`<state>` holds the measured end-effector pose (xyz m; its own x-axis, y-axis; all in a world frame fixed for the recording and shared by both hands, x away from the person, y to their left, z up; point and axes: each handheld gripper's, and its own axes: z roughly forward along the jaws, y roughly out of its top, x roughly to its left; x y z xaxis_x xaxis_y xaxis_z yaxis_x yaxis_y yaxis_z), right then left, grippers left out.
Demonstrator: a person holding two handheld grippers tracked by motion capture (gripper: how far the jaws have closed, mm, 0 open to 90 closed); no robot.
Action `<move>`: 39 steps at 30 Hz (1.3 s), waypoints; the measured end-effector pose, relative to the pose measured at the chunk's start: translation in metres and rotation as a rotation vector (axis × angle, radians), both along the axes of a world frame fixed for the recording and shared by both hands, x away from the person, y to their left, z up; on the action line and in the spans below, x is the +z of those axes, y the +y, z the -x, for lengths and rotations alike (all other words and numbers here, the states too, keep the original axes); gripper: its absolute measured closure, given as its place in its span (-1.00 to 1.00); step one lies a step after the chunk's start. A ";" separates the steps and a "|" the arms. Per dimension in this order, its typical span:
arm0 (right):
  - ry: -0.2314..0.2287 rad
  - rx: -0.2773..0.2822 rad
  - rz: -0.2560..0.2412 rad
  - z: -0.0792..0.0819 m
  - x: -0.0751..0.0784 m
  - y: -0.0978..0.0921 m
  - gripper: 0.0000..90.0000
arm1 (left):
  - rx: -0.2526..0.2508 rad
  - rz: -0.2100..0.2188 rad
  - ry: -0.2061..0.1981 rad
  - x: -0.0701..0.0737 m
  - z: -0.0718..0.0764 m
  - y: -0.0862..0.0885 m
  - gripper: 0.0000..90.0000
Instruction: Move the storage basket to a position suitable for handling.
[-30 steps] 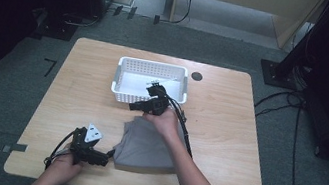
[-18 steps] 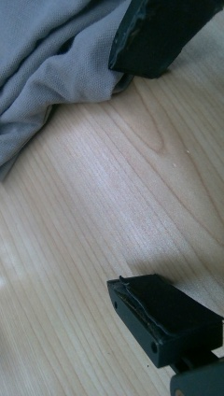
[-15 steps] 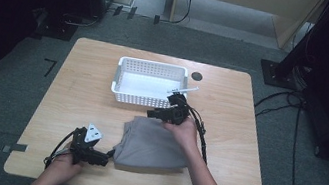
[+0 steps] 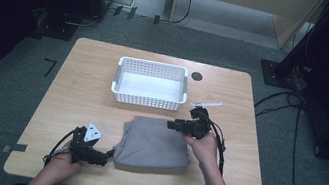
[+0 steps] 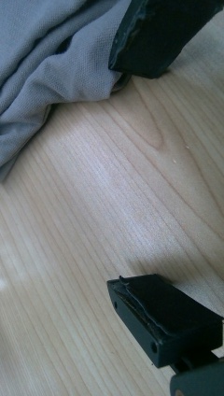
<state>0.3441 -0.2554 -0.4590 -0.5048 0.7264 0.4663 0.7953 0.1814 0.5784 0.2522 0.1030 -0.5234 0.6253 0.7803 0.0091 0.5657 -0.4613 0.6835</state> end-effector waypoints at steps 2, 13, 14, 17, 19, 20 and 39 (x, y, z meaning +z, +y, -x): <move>0.002 -0.019 0.000 0.005 -0.003 -0.010 0.21 | 0.000 0.000 0.000 0.000 0.000 0.000 -1.00; 0.028 -0.077 0.014 0.023 -0.012 -0.039 0.11 | 0.004 0.002 0.000 0.000 -0.001 -0.001 -1.00; 0.033 -0.084 0.015 0.024 -0.013 -0.041 0.08 | 0.004 0.002 0.000 0.000 0.000 -0.001 -1.00; 0.062 -0.107 0.027 0.029 -0.019 -0.046 0.04 | 0.004 0.001 0.000 0.000 -0.001 -0.001 -1.00; 0.078 -0.123 0.033 0.033 -0.023 -0.049 0.03 | 0.004 0.001 0.000 0.000 0.000 -0.001 -1.00; 0.086 -0.130 0.030 0.034 -0.025 -0.049 0.03 | 0.004 0.001 0.000 0.000 0.000 -0.001 -1.00; 0.154 -0.117 0.024 0.037 -0.044 -0.016 -0.11 | 0.004 0.002 -0.001 0.000 -0.001 -0.001 -1.00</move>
